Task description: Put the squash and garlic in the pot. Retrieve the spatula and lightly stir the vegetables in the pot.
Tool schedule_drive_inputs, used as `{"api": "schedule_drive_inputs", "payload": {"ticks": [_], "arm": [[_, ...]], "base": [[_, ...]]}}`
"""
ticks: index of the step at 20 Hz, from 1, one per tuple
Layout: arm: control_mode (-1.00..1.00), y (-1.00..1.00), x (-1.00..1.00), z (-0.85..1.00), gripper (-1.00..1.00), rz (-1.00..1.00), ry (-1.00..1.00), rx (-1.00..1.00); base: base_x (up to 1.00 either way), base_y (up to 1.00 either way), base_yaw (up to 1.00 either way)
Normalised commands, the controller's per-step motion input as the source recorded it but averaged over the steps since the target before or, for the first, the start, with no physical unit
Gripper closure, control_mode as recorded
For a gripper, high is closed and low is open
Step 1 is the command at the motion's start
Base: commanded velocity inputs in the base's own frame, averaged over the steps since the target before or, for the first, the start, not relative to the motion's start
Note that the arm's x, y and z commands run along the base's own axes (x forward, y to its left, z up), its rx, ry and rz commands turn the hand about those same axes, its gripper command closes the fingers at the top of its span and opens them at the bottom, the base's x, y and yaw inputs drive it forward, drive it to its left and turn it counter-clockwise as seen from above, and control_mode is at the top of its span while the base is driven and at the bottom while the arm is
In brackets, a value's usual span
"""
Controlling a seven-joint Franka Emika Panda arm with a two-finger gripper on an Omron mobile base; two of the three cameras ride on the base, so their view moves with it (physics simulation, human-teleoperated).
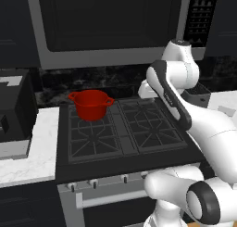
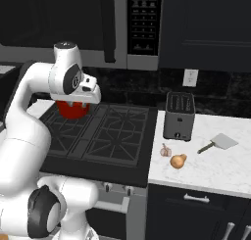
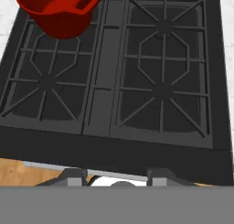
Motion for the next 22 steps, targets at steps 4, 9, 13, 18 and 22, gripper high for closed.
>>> {"api": "schedule_drive_inputs", "payload": {"ticks": [4,9,13,18,22], "arm": [[-1.00,-0.42,-0.08,-0.08,-1.00,0.00,-0.08,0.00],[-1.00,-0.97,-0.08,-0.35,-1.00,-0.02,-0.06,0.00],[-1.00,-1.00,0.00,-0.54,-1.00,-0.05,0.00,0.00],[-1.00,-0.99,0.07,-0.57,-1.00,-0.07,0.00,0.00],[-1.00,-0.84,0.31,-0.47,-1.00,-0.09,0.00,-0.02]], "base": [[0.00,0.00,0.00],[0.00,0.00,0.00],[0.00,0.00,0.00],[0.00,0.00,0.00],[0.00,0.00,0.00]]}}
